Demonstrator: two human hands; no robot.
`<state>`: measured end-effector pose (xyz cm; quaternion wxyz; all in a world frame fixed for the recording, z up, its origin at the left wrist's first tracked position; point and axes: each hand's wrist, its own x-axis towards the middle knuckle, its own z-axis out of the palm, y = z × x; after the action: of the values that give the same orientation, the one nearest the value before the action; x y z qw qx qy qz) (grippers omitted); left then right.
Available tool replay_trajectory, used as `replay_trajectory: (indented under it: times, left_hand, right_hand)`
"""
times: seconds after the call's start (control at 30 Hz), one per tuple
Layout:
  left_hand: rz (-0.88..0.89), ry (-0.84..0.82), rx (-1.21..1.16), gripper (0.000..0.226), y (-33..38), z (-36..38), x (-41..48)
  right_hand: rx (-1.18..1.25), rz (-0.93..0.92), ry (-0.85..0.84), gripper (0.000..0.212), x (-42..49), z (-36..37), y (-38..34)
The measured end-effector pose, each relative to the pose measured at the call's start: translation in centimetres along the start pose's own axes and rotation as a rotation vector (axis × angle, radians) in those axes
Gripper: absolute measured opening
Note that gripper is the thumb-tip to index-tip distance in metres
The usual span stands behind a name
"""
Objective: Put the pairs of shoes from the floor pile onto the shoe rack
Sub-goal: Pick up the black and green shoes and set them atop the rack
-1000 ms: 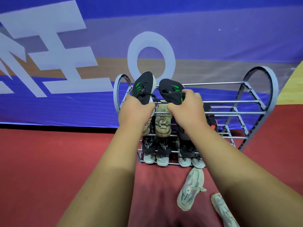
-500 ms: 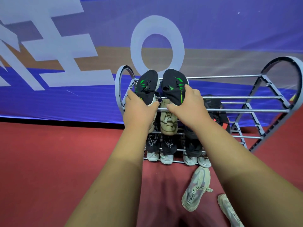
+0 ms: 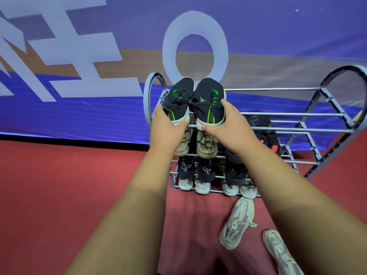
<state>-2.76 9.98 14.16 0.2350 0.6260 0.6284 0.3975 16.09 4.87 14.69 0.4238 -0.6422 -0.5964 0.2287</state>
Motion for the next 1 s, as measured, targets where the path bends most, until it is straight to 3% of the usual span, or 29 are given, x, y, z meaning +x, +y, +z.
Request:
replay_trajectory:
  times: [0.2, 0.37, 0.47, 0.53, 0.63, 0.73, 0.83, 1.0]
  left_hand:
    - [-0.037, -0.052, -0.013, 0.070, 0.1, -0.4, -0.3]
    - [-0.026, -0.027, 0.120, 0.062, -0.1, -1.4, -2.3]
    - [-0.137, -0.050, 0.223, 0.062, 0.3, -2.1, -4.0]
    - [-0.227, -0.169, 0.356, 0.049, 1.3, -2.5, -5.6]
    - [-0.160, -0.461, 0.531, 0.019, 3.1, -2.5, -8.9]
    - [-0.053, -0.634, 0.615, 0.025, 4.4, -1.3, -11.3]
    - [0.016, -0.711, 0.683, 0.030, 5.0, 0.4, -12.3]
    - [-0.003, -0.884, 0.690, 0.030, 2.4, 6.6, -15.0]
  right_hand:
    - [-0.069, -0.024, -0.041, 0.064, -0.7, -0.4, -0.1]
    - [-0.382, 0.006, -0.061, 0.082, -2.8, -0.9, 0.2]
    - [-0.385, 0.001, 0.006, 0.075, -5.4, -1.8, 0.3]
    - [-0.390, -0.013, -0.001, 0.063, -7.3, -2.7, 0.4]
    - [-0.395, 0.004, -0.029, 0.056, -10.1, -4.1, 1.0]
    - [-0.422, 0.051, -0.100, 0.062, -13.3, -5.6, 2.3]
    - [-0.446, 0.117, -0.176, 0.054, -16.1, -6.9, 4.2]
    - [-0.519, 0.288, -0.319, 0.040, -18.8, -7.6, 11.0]
